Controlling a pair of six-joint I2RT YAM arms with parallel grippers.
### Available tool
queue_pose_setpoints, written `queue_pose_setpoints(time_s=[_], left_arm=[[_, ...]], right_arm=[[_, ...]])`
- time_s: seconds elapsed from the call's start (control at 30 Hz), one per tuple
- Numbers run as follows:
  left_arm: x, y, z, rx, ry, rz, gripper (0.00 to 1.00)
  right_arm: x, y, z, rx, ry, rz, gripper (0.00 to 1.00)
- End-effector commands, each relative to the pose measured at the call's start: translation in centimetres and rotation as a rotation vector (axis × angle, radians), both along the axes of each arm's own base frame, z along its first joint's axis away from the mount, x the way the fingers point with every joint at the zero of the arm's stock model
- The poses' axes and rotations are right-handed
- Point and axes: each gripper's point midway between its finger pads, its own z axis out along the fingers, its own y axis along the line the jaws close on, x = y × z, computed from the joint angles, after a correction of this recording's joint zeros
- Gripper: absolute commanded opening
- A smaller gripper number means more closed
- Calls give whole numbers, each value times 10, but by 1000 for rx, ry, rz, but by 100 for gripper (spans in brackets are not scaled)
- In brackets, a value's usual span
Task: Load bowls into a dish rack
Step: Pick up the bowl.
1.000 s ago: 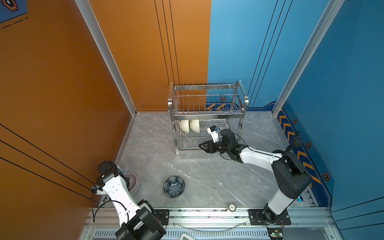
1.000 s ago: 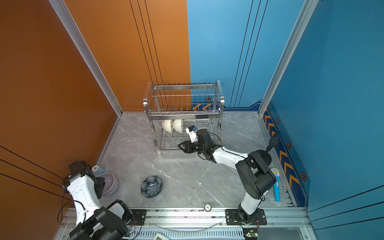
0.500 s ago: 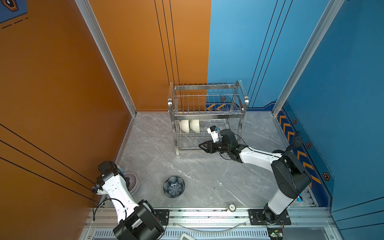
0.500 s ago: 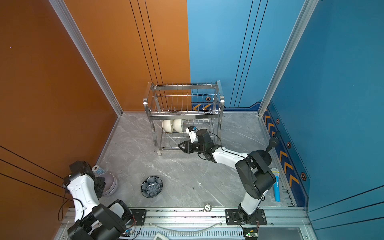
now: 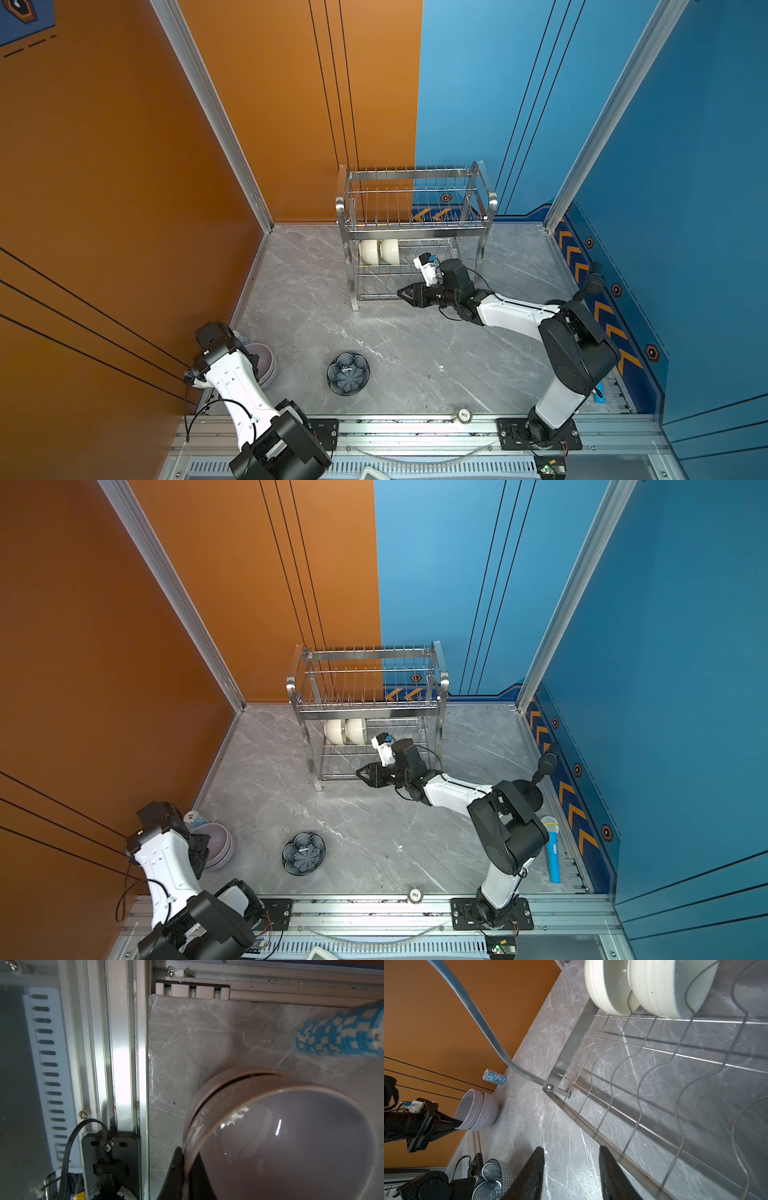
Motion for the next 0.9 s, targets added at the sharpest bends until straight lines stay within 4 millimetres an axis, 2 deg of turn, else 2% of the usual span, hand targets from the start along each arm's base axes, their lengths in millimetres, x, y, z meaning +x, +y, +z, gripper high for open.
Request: queue_pose_setpoints(time_s=[0.0,0.47,0.63,0.87], left_arm=[[7,3,21,37,-60,-18,0],[11,-7,52,55,-150,-34,0],[15,-14,70,67,-214,-57,0],[35,-26,97,66,-352,-125,0]], right_arm=[[6,6,8,23,-11,-2,45],[5,7,9,26,-14,4,44],[5,7,12,32,-18,6,45],[2,8,18,46,-29,20,45]])
